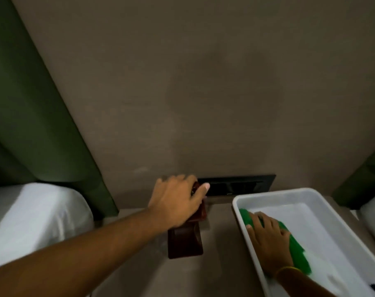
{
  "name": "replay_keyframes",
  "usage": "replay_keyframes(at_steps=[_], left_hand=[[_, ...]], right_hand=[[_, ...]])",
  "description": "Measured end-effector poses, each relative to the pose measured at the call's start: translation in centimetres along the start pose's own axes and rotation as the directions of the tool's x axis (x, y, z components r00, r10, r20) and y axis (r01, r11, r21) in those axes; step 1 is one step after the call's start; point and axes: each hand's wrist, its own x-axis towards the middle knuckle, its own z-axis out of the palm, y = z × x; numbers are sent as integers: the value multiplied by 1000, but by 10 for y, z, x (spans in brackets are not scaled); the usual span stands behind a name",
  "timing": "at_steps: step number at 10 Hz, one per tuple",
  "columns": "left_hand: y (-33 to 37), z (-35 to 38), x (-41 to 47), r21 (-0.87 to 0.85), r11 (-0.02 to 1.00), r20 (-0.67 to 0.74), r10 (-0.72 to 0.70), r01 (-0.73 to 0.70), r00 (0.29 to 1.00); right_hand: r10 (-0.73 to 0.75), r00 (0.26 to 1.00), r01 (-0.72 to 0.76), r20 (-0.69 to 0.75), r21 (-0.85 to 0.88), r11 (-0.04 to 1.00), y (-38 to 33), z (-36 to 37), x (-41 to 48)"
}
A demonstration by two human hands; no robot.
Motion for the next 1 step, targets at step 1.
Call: replay_keyframes(at_steps=[1], left_hand=[[-21,25,10,-8,999,4,-46,46,999]], right_hand=[[4,999,-9,48,107,994,-10,12,23]])
